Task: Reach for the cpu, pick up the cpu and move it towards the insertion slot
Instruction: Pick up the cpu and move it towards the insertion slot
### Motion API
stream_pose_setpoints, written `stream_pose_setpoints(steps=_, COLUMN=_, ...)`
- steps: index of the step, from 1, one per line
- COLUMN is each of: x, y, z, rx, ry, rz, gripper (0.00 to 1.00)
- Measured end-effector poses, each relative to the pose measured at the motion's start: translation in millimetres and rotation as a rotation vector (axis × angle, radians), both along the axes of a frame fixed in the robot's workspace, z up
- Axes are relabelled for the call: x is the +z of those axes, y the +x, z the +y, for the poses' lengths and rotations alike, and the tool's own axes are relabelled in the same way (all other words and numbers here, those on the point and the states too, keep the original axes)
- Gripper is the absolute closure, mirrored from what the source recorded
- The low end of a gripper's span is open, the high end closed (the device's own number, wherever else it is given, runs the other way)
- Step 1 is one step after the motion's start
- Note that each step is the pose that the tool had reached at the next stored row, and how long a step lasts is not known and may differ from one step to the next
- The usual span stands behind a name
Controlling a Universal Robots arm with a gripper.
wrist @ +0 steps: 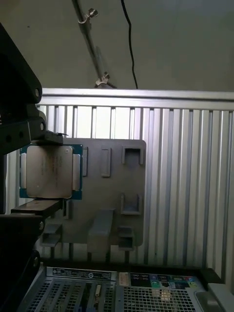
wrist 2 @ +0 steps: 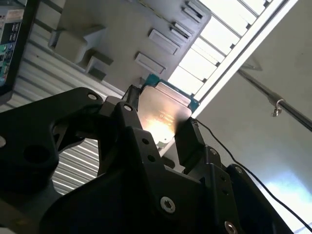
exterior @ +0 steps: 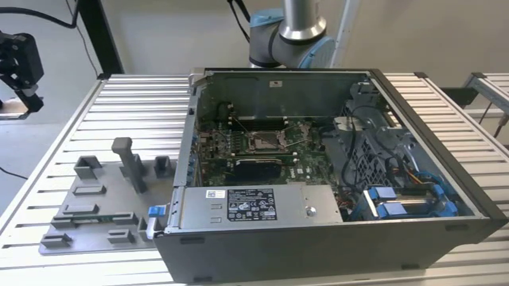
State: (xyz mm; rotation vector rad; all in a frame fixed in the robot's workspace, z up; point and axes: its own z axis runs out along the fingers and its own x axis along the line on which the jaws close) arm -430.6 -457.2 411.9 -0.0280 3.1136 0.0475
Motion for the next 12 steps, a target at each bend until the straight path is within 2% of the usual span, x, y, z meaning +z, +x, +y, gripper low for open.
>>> stream_pose_setpoints(steps=4, x=0.5, y=0.4, z=0.0, rx=0.000, ry=-0.0002, rz=0.0003, gripper=1.00)
stream_pose_setpoints(steps=6, x=0.4, y=3.1, z=0.0, rx=0.000, ry=-0.0001, rz=0.0002, gripper=1.00)
stream_pose_setpoints(steps=12, x=0.4, y=22.2, z=0.0, rx=0.000, ry=-0.0002, rz=0.0002, gripper=1.00)
